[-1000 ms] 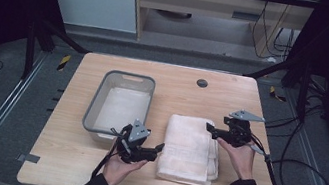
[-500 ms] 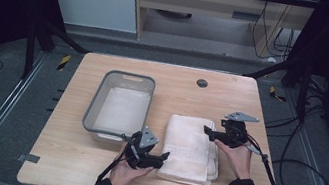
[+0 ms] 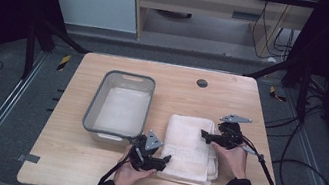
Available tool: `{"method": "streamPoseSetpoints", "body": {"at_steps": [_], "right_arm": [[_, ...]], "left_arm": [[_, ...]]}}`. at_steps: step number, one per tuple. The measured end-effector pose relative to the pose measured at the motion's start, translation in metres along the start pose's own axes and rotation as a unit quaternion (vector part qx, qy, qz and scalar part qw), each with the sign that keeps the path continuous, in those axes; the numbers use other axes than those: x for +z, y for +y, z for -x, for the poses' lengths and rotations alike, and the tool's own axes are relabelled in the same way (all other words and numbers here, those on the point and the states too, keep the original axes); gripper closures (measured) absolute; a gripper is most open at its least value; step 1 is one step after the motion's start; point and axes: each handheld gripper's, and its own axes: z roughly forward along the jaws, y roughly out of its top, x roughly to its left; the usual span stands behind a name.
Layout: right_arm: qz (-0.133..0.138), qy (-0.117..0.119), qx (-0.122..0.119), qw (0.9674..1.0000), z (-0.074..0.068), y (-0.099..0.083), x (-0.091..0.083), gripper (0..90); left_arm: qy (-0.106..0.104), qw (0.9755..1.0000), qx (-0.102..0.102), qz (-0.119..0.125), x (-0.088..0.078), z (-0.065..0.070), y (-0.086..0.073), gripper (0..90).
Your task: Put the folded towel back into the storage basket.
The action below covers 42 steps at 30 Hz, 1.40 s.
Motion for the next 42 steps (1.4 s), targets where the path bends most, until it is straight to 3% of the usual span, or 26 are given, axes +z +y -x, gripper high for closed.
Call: {"method": "streamPoseSetpoints", "body": {"at_steps": [8,26,35,42], "right_arm": [[-0.009,0.002,0.003,1.0,-0.001,-0.003,0.009,22.4],[-0.03,0.021,0.042,0.9984,0.003,-0.012,0.02,24.4],[-0.034,0.044,0.07,0.996,0.006,-0.014,0.021,29.2],[-0.039,0.059,0.085,0.9939,0.005,-0.013,0.02,41.0]], "left_arm": [[-0.008,0.9999,-0.01,-0.005,0.007,-0.001,-0.003,31.1],[-0.025,0.9994,-0.017,-0.017,0.015,0.004,-0.004,33.4],[-0.035,0.9988,-0.029,-0.019,0.018,0.002,-0.006,35.4],[-0.054,0.9972,-0.046,-0.022,0.018,0.001,-0.006,43.1]]}}
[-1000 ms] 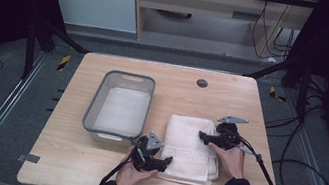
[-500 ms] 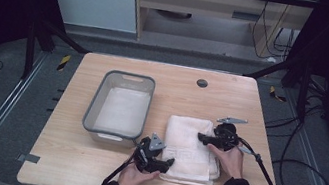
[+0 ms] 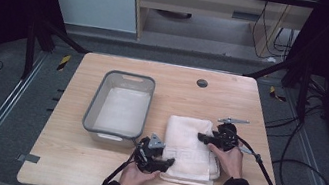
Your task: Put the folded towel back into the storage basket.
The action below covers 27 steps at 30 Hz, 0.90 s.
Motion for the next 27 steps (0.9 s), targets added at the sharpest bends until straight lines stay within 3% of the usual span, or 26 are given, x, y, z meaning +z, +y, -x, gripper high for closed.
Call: {"method": "streamPoseSetpoints", "body": {"at_steps": [4,10,16,21,27], "right_arm": [[-0.004,0.01,0.01,0.9999,0.0001,0.0004,0.0,45.6],[-0.006,0.02,0.018,0.9996,0.0001,0.0008,-0.0001,51.3],[-0.006,0.026,0.024,0.9994,-0.0006,0.0014,-0.0011,60.6],[-0.003,0.027,0.017,0.9995,-0.0017,0.0019,-0.0027,64.3],[0.005,0.025,0.01,0.9996,-0.0035,0.0033,-0.007,66.2]], "left_arm": [[-0.019,0.9997,-0.014,-0.005,0.0005,-0.0033,0.0007,47.9],[-0.022,0.9997,-0.009,-0.01,0.0002,-0.001,0.0024,54.7],[-0.031,0.9993,-0.016,-0.016,0.0002,-0.0009,0.0039,63.8],[-0.034,0.9992,-0.019,-0.012,-0.0015,-0.0015,0.004,71.6],[-0.034,0.9992,-0.018,-0.003,-0.0034,-0.001,0.0031,74.2]]}}
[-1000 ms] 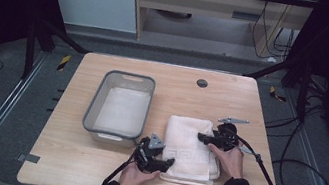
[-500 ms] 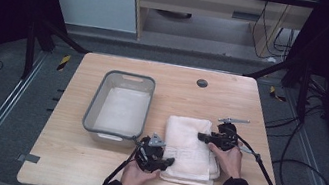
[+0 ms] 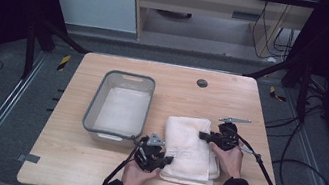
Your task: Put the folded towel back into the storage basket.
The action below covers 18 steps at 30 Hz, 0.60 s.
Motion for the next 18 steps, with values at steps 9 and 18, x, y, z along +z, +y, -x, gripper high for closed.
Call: {"method": "streamPoseSetpoints", "body": {"at_steps": [9,18], "right_arm": [[0.024,-0.011,-0.02,0.9995,-0.01,0.005,-0.015,66.9],[0.055,-0.007,-0.03,0.998,-0.019,0.008,-0.037,66.9]], "left_arm": [[-0.008,0.9999,0.004,0.014,-0.006,0.0,0.001,75.2],[-0.017,0.999,0.016,0.038,-0.022,0.005,0.009,75.4]]}}
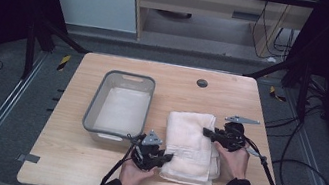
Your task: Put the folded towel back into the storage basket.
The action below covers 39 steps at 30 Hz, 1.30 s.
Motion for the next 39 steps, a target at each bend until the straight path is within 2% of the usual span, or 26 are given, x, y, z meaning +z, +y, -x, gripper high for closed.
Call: {"method": "streamPoseSetpoints", "body": {"at_steps": [3,10,14,21,27,33,39], "right_arm": [[0.013,-0.003,-0.008,0.9999,-0.004,0.003,-0.008,67.0],[0.021,-0.005,-0.012,0.9997,-0.01,0.009,-0.017,67.0],[0.03,-0.009,-0.024,0.9992,-0.015,0.013,-0.022,66.9],[0.053,-0.007,-0.03,0.9981,-0.024,0.022,-0.034,67.0],[0.066,-0.005,-0.031,0.9973,-0.03,0.027,-0.04,67.0],[0.084,-0.006,-0.043,0.9956,-0.039,0.036,-0.047,67.0],[0.096,-0.004,-0.044,0.9944,-0.045,0.043,-0.048,67.1]], "left_arm": [[-0.003,0.9999,0.009,0.007,-0.006,0.004,0.004,75.4],[-0.007,0.9998,0.011,0.017,-0.014,0.005,0.009,75.4],[-0.008,0.9996,0.015,0.023,-0.02,0.006,0.012,75.4],[-0.011,0.9989,0.019,0.042,-0.033,0.009,0.021,75.5],[-0.008,0.9982,0.024,0.055,-0.043,0.01,0.026,75.5],[-0.002,0.9973,0.033,0.066,-0.054,0.011,0.033,75.5],[0.001,0.9966,0.031,0.076,-0.062,0.008,0.037,75.6]]}}
